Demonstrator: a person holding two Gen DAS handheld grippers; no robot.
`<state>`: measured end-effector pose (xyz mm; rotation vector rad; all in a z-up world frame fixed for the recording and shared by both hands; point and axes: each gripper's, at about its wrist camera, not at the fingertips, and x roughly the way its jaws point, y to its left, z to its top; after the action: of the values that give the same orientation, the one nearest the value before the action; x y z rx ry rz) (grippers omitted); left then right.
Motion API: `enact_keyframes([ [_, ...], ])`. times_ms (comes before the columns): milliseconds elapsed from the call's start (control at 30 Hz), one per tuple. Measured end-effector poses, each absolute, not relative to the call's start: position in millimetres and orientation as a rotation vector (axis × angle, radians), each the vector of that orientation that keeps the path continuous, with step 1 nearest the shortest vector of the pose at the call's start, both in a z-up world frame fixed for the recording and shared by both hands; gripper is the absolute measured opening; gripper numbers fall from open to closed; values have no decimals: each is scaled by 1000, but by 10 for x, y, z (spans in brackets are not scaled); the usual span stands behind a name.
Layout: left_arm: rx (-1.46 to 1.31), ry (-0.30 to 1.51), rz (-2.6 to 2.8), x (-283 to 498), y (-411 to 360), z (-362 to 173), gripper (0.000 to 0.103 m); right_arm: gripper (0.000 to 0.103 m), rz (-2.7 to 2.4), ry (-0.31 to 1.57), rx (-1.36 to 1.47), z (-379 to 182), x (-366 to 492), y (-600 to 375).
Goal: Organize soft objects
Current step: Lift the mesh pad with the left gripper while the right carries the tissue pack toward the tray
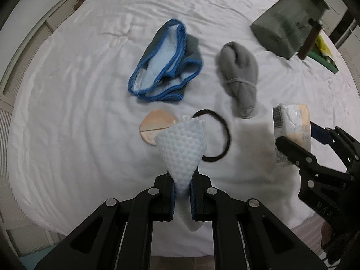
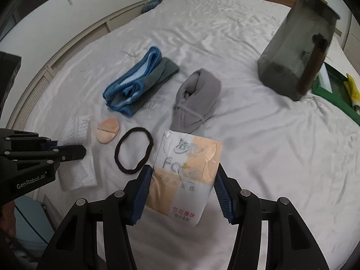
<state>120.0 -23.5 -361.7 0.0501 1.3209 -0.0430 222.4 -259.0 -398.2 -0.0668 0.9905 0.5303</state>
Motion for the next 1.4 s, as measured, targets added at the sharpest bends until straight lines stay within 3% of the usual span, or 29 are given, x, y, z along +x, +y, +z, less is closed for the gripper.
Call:
enact_keyframes([
  [267, 98, 1271, -153, 1281, -774, -3203, 8, 54, 510, 945, -48, -3588, 2136, -3146],
  [733, 122, 1134, -457, 1991, -2672, -2656, 8, 53, 273, 854, -22, -3059, 2449, -4941],
  [1067, 91, 1031, -516, 2950, -3894, -2692, 8, 53, 187, 786, 7, -3176, 3404, -6005],
  [1400, 77, 965, -388, 4091, -4635, -3141, 8, 54, 212, 714, -47, -3711, 4692, -6281],
])
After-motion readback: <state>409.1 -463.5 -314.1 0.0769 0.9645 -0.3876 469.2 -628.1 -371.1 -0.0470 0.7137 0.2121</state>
